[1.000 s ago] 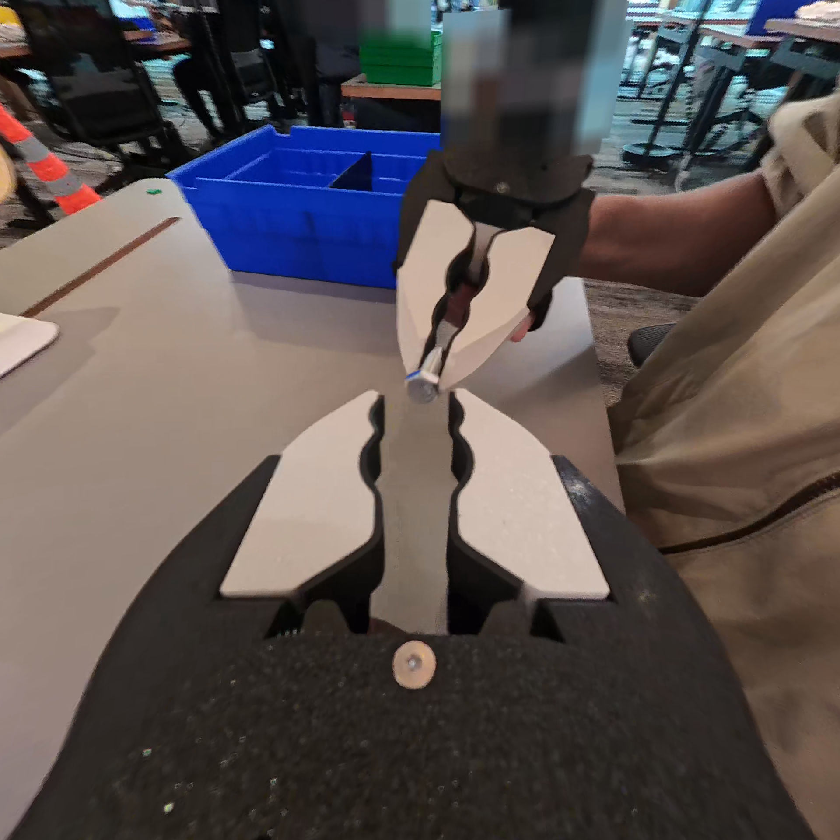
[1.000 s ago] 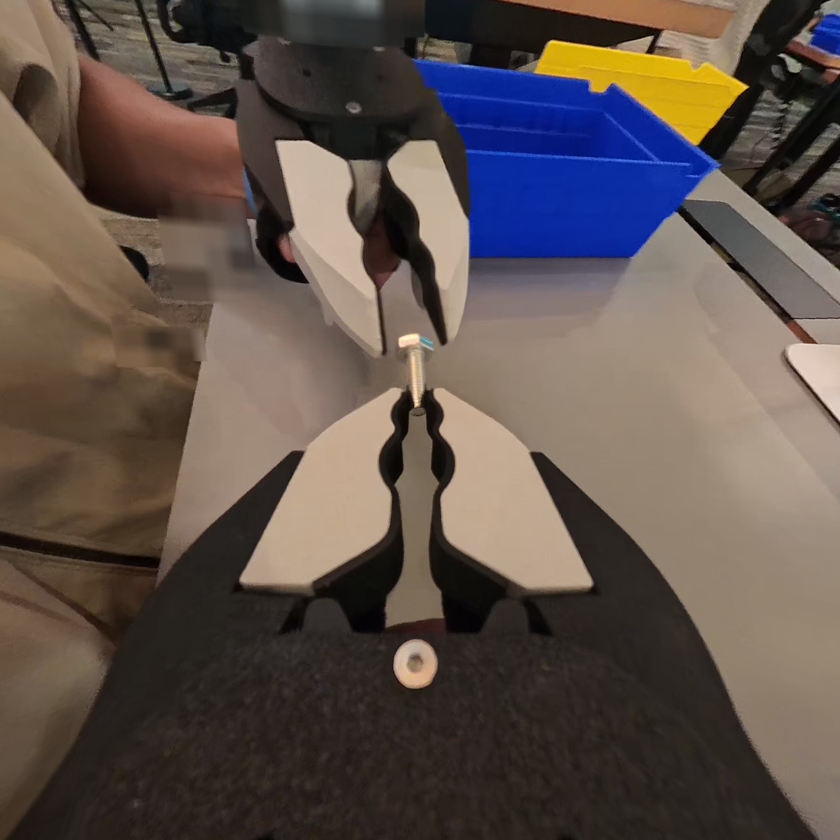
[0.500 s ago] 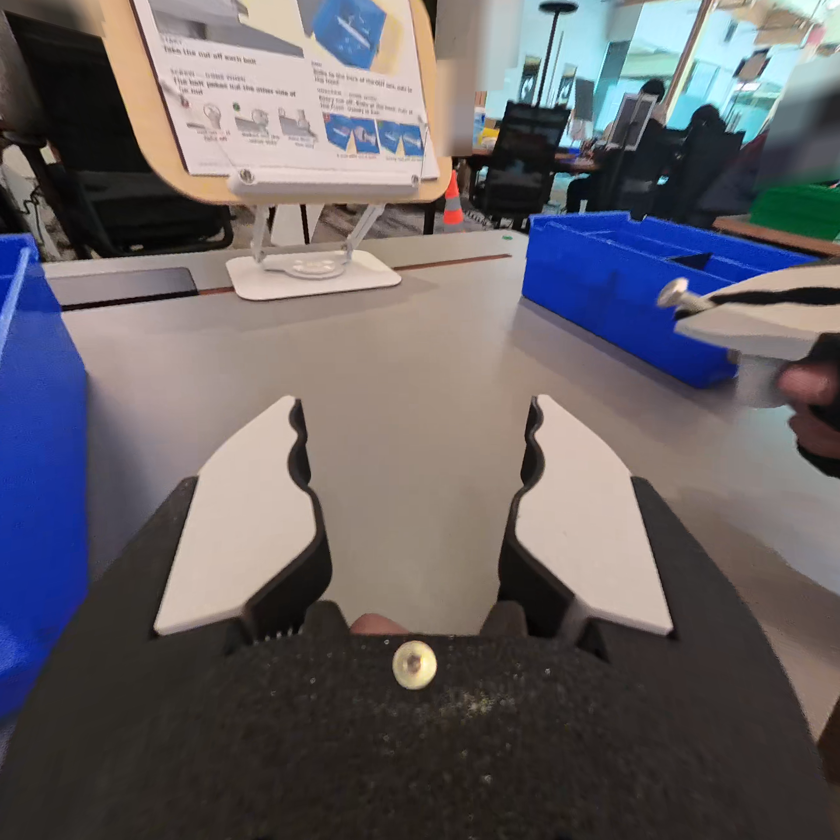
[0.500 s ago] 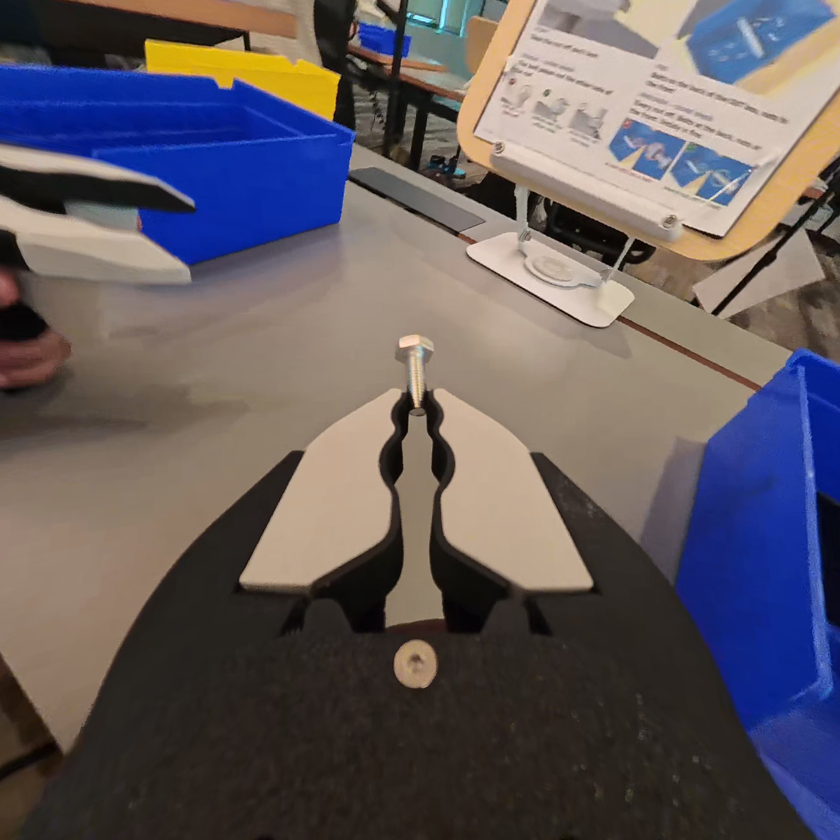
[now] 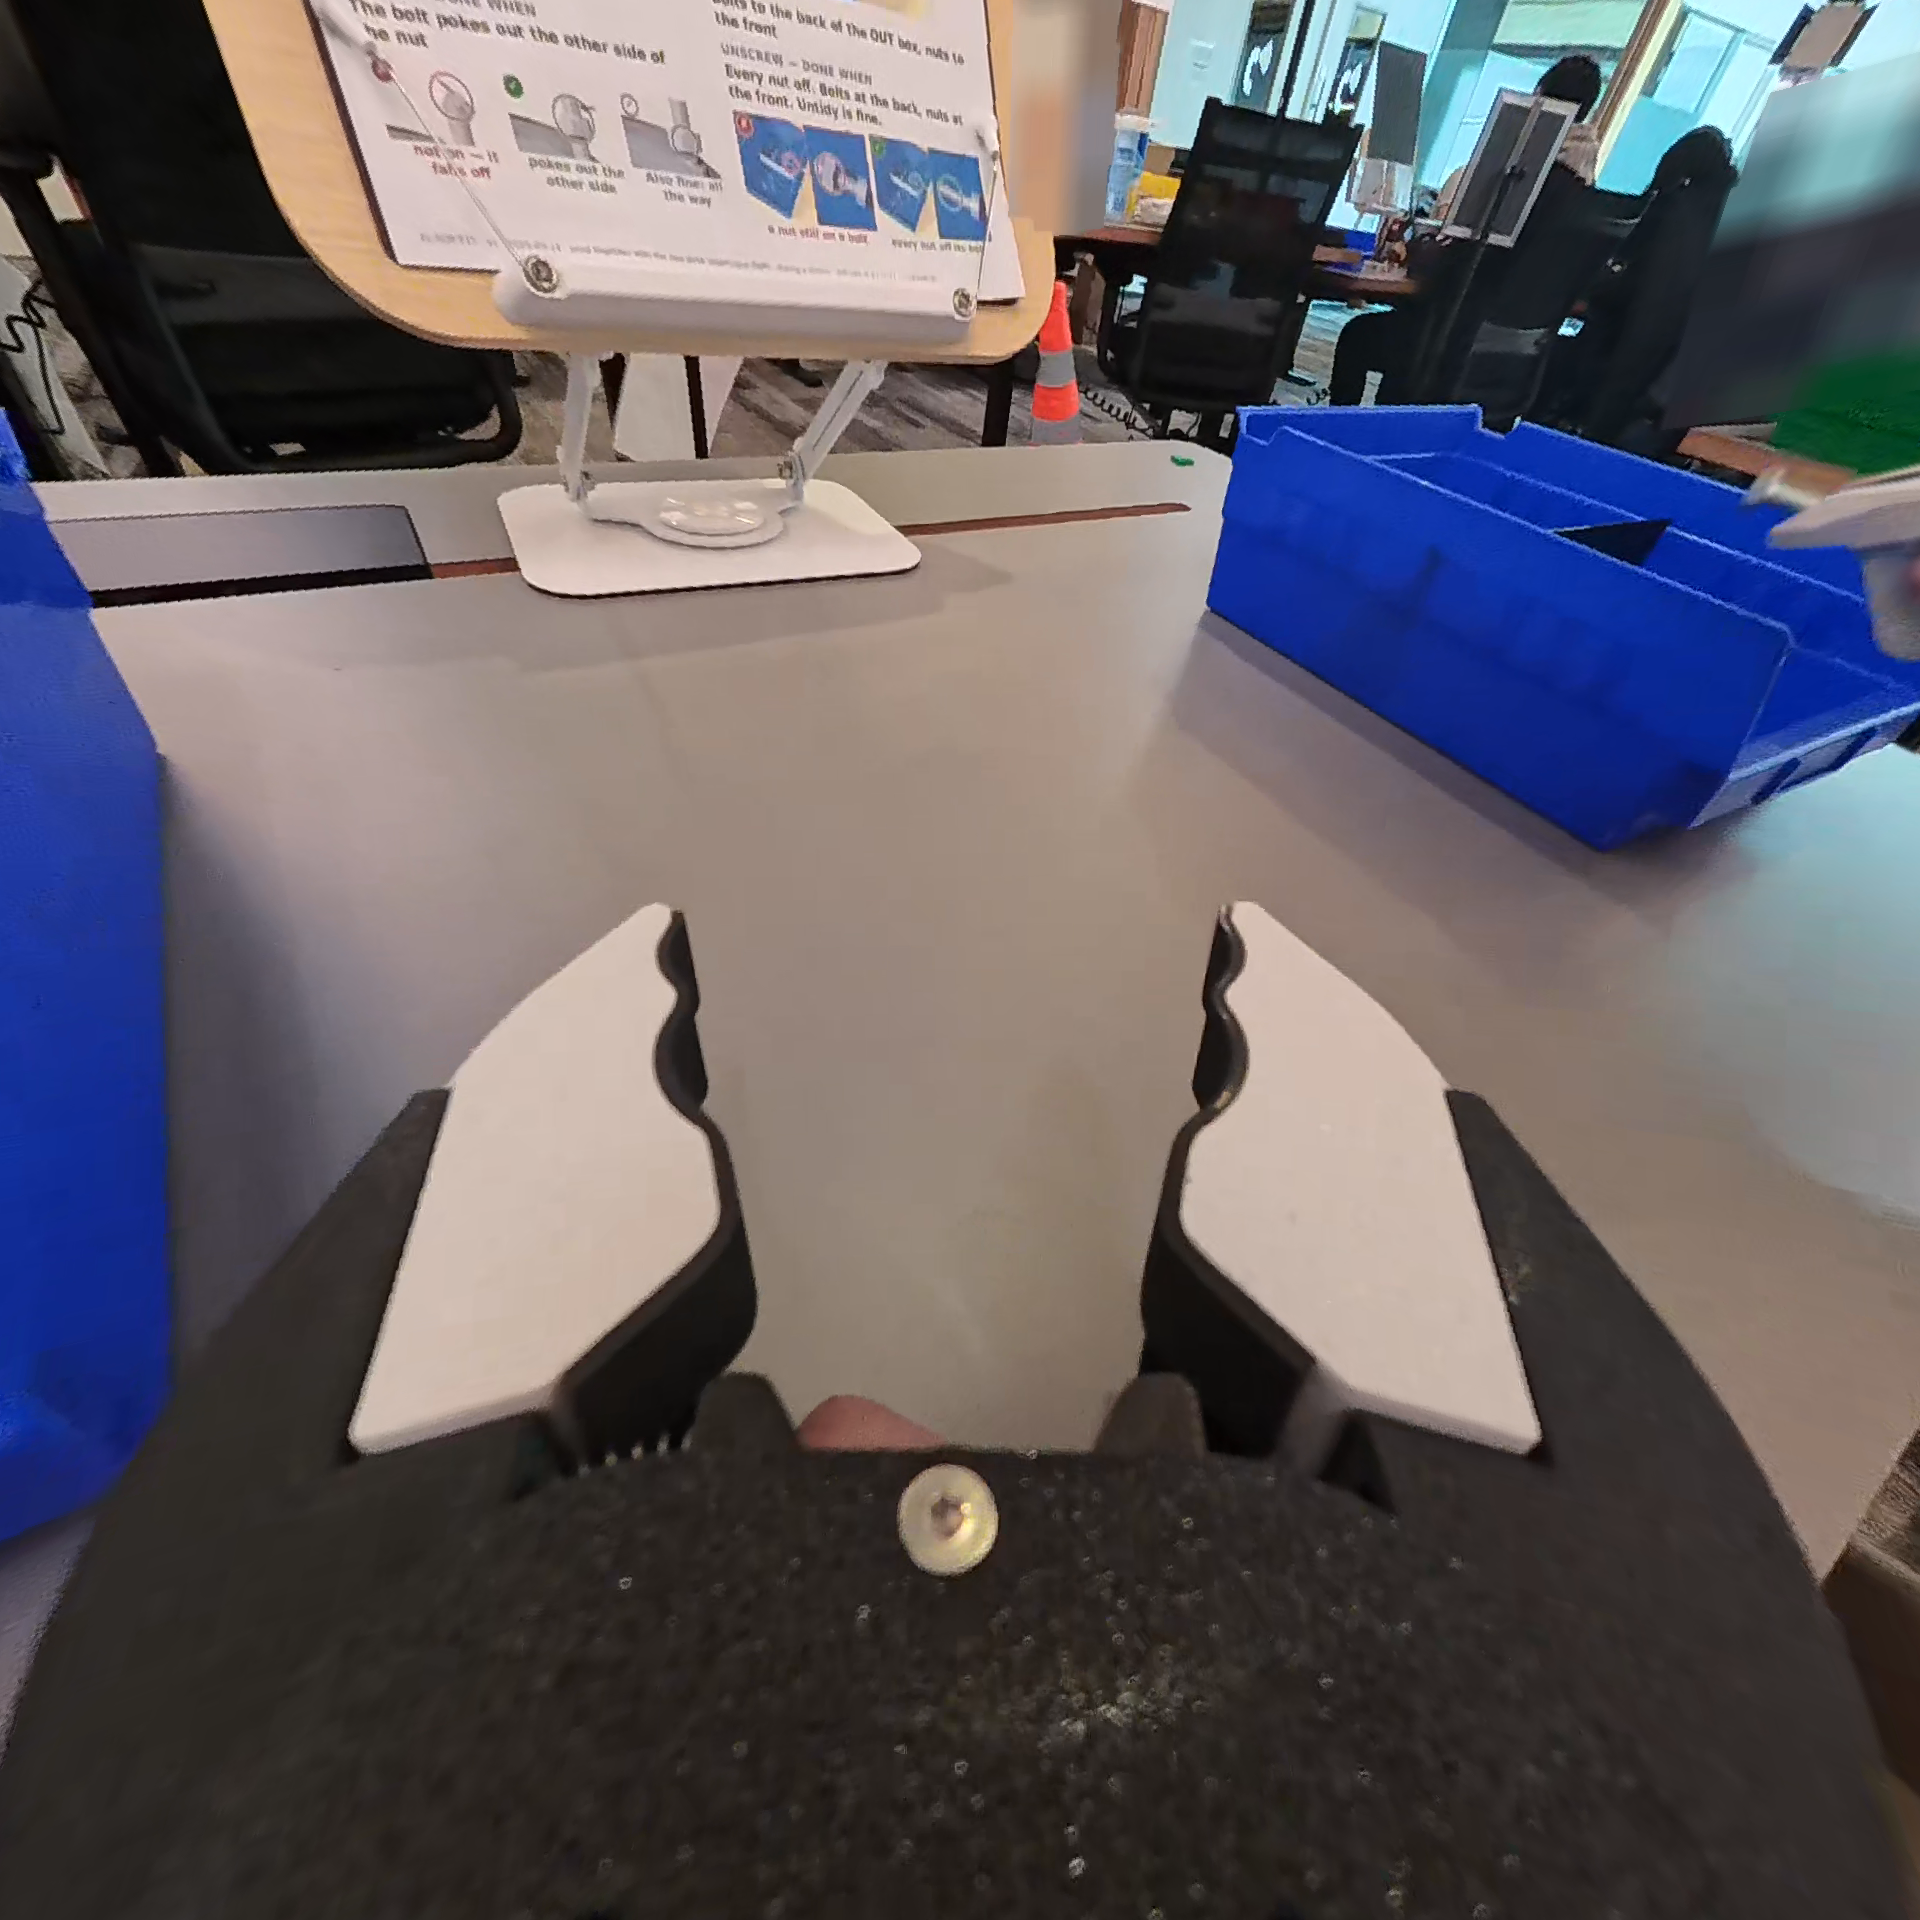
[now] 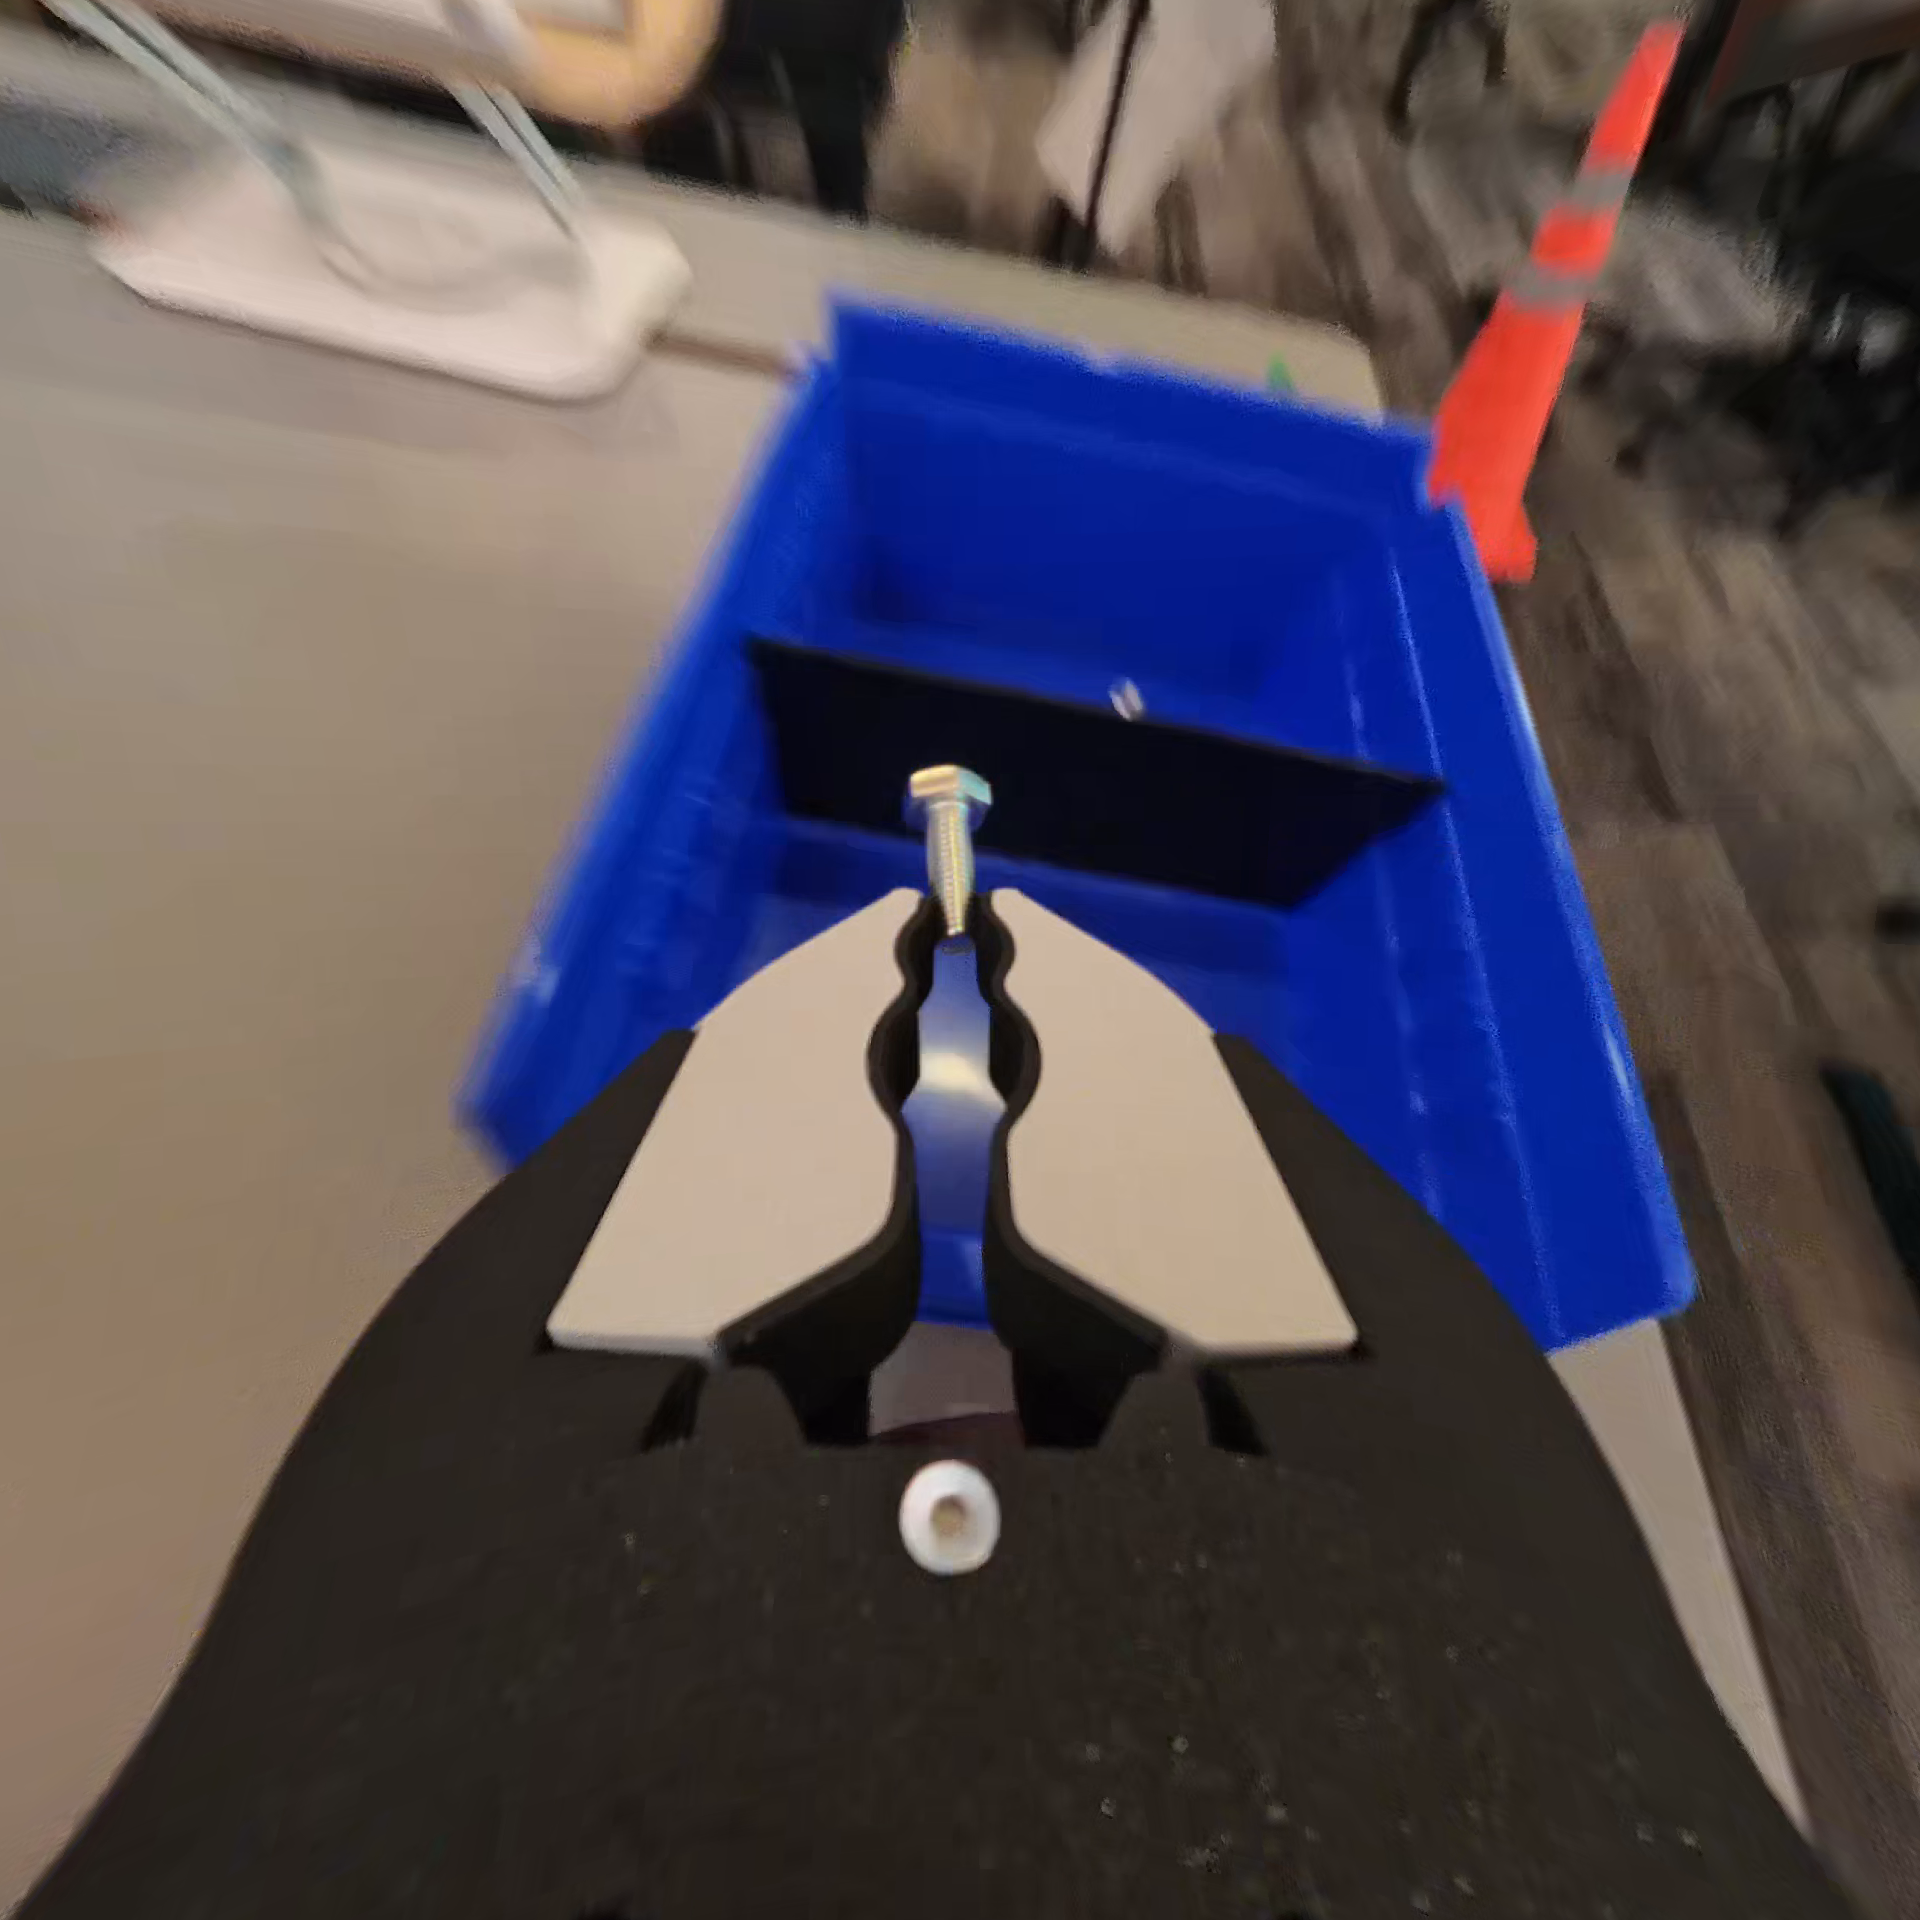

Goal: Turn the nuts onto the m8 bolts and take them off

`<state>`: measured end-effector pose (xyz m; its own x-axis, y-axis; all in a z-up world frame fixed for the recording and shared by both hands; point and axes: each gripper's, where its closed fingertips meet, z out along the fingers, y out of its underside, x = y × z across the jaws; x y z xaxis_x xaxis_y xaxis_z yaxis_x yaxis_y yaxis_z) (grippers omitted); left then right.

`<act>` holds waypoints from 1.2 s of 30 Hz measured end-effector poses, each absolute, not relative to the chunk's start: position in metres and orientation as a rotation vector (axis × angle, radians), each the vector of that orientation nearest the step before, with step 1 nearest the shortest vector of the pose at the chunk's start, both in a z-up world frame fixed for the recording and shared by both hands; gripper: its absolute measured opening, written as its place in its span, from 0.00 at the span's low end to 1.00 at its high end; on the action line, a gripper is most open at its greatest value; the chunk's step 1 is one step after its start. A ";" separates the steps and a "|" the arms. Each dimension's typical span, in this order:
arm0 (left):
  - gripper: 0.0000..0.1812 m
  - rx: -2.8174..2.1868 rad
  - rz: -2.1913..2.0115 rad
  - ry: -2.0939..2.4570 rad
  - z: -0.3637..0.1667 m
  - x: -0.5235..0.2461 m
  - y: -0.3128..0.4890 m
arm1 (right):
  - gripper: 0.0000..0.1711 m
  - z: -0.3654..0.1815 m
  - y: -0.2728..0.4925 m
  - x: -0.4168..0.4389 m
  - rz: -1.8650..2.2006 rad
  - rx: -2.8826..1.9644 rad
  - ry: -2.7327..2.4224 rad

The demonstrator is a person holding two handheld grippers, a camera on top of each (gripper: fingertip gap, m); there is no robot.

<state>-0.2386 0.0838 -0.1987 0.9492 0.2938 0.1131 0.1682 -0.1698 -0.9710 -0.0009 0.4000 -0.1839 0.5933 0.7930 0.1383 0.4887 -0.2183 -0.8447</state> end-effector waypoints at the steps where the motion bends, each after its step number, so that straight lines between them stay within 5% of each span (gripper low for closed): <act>1: 0.51 -1.758 0.118 -0.350 -0.199 -0.239 0.084 | 0.05 -0.198 0.416 0.006 0.363 -1.957 -1.054; 8: 0.49 -1.784 0.107 -0.386 -0.204 -0.243 0.080 | 0.05 -0.276 0.467 0.021 0.120 -2.366 -1.288; 16: 0.46 -1.808 0.092 -0.394 -0.208 -0.245 0.078 | 0.05 -0.286 0.476 0.017 0.040 -2.408 -1.293; 20: 0.45 -1.812 0.083 -0.391 -0.209 -0.243 0.079 | 0.26 -0.278 0.479 0.020 0.009 -2.379 -1.250; 22: 0.45 -1.814 0.075 -0.398 -0.210 -0.244 0.080 | 0.29 -0.263 0.472 0.019 0.059 -2.335 -1.210; 30: 0.44 -1.791 0.115 -0.434 -0.205 -0.251 0.081 | 0.37 -0.119 0.332 -0.054 0.428 -1.559 -1.093; 36: 0.45 -1.761 0.095 -0.477 -0.202 -0.252 0.086 | 0.43 -0.141 0.219 -0.102 0.669 -1.377 -1.112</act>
